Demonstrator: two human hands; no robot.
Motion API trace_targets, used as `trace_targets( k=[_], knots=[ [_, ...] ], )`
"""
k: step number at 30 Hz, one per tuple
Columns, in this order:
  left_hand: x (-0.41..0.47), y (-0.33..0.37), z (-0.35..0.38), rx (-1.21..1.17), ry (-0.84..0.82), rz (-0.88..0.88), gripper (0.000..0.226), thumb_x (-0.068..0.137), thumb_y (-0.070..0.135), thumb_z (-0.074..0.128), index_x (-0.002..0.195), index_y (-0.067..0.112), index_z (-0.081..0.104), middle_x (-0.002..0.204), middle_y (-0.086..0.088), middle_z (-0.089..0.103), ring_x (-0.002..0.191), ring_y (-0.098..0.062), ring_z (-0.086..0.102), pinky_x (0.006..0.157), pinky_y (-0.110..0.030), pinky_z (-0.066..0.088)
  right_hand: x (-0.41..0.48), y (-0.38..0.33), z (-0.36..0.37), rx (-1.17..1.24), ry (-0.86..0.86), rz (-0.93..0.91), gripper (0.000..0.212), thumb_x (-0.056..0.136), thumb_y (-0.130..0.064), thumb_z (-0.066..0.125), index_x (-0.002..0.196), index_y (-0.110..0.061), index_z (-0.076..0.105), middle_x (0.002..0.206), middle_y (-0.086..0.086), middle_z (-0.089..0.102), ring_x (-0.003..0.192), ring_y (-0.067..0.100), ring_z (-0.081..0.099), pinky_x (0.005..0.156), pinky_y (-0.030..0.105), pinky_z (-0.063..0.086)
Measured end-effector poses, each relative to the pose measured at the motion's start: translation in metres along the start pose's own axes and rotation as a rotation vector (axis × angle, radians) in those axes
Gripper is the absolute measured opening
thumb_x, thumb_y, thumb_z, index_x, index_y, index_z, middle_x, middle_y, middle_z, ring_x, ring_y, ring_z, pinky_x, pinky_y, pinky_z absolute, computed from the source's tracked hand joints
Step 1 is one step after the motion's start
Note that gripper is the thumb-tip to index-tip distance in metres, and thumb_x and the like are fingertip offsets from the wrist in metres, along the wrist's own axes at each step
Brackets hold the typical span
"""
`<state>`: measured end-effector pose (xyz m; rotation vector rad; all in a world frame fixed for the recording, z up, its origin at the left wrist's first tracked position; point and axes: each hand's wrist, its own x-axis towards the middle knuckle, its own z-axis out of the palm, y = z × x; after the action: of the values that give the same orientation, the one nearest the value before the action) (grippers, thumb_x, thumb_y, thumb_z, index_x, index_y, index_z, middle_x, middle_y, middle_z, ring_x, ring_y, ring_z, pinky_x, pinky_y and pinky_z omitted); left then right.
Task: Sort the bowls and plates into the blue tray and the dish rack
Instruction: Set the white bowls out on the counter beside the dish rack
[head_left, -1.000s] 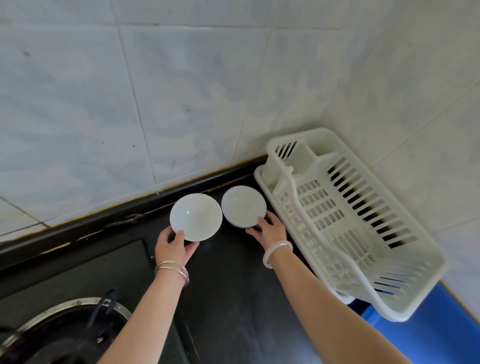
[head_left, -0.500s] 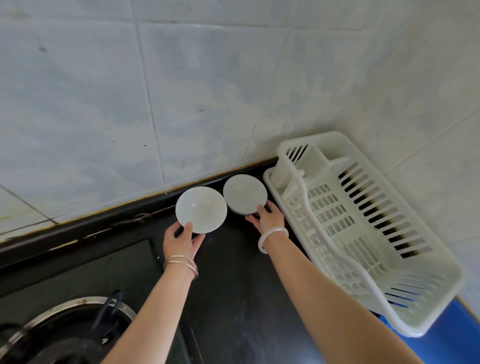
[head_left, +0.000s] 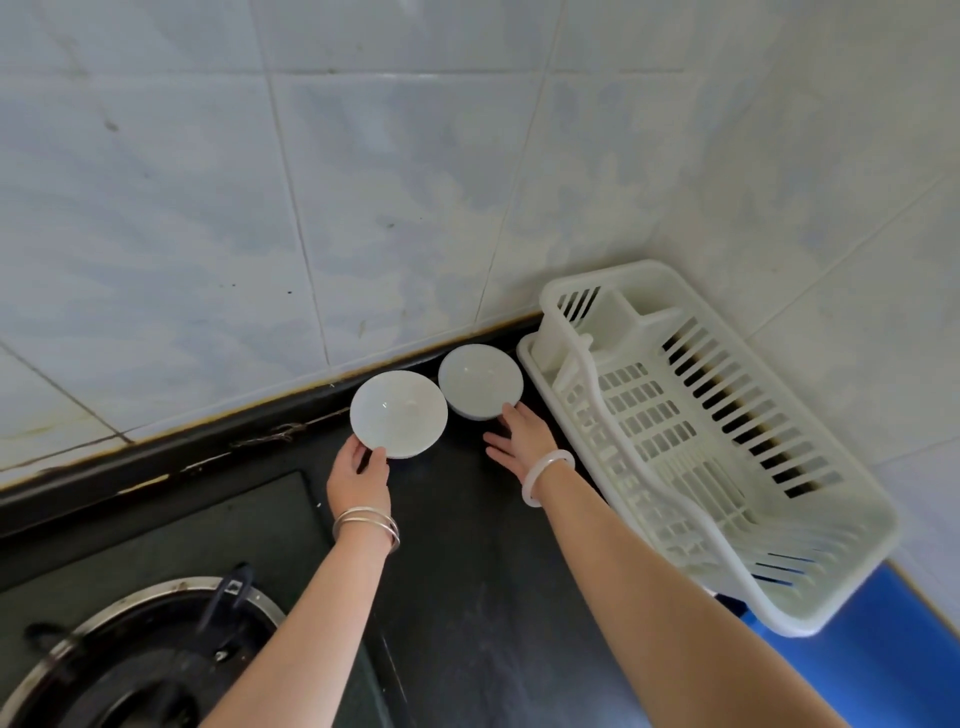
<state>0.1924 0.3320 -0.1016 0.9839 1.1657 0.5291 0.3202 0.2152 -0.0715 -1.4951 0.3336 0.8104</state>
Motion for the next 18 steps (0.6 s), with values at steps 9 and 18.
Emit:
trace_targets(
  k=[9,18],
  knots=[
    [-0.067,-0.017,-0.020,0.230,-0.240,0.048,0.037,0.090,0.009,0.054,0.127,0.008,0.054,0.125,-0.013,0.060,0.113,-0.023,0.058,0.104,-0.039,0.043,-0.088,0.006,-0.058,-0.213,-0.043,-0.105,0.032,0.099,-0.026,0.039,0.125,-0.017,0.053,0.111,0.001,0.065,0.097,0.018,0.065,0.088,0.031,0.051],
    [-0.203,-0.053,-0.019,0.530,-0.680,0.126,0.024,0.090,0.006,0.052,0.110,0.007,0.065,0.100,-0.010,0.067,0.090,-0.019,0.065,0.087,-0.030,0.052,-0.228,0.067,-0.186,-0.428,0.180,-0.202,0.026,0.097,-0.024,0.039,0.086,-0.027,0.062,0.085,-0.003,0.067,0.072,0.016,0.063,0.068,0.023,0.049]
  ],
)
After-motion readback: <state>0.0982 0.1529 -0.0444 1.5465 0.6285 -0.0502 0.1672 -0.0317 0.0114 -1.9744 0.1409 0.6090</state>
